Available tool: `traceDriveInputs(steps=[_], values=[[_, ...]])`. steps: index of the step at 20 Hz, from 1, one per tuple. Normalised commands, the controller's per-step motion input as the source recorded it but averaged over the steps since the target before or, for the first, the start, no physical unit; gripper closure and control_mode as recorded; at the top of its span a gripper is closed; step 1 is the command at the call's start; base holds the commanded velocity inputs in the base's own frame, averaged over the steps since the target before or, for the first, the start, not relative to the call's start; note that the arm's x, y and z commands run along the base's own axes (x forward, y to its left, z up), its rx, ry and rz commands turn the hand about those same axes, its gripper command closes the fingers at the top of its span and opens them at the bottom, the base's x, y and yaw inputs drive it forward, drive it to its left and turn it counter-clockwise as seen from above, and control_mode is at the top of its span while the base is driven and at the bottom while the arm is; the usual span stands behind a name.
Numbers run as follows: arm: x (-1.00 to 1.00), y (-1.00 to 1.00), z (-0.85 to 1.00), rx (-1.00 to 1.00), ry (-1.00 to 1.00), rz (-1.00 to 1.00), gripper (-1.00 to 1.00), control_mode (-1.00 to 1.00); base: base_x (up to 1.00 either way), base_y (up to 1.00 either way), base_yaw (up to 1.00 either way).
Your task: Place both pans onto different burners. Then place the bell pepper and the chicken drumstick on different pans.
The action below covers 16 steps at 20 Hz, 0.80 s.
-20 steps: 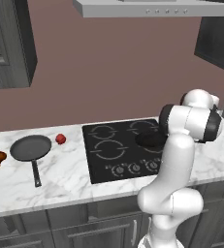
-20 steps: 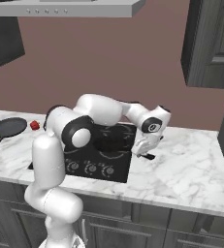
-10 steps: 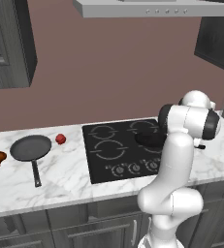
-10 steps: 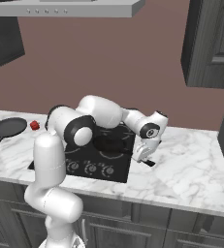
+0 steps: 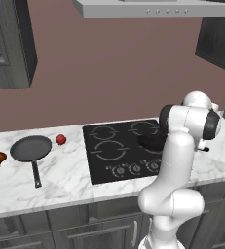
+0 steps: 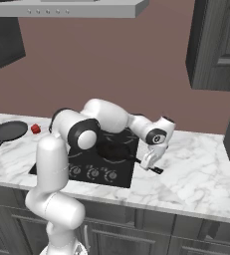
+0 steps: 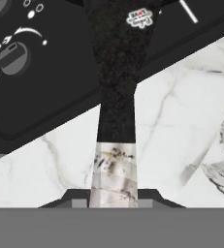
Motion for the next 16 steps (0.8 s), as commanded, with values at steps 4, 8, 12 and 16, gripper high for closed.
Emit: traceDriveInputs(steps=[4, 8, 12, 16], values=[[-0.09, -0.1, 0.0, 0.0, 0.0, 0.04, 1.0, -1.0, 0.0, 0.0, 0.0], [0.0, 0.0, 0.0, 0.0, 0.0, 0.0, 1.0, -1.0, 0.0, 0.0, 0.0], [0.0, 0.0, 0.0, 0.0, 0.0, 0.0, 1.0, -1.0, 0.0, 0.0, 0.0], [0.0, 0.0, 0.0, 0.0, 0.0, 0.0, 1.0, -1.0, 0.0, 0.0, 0.0]])
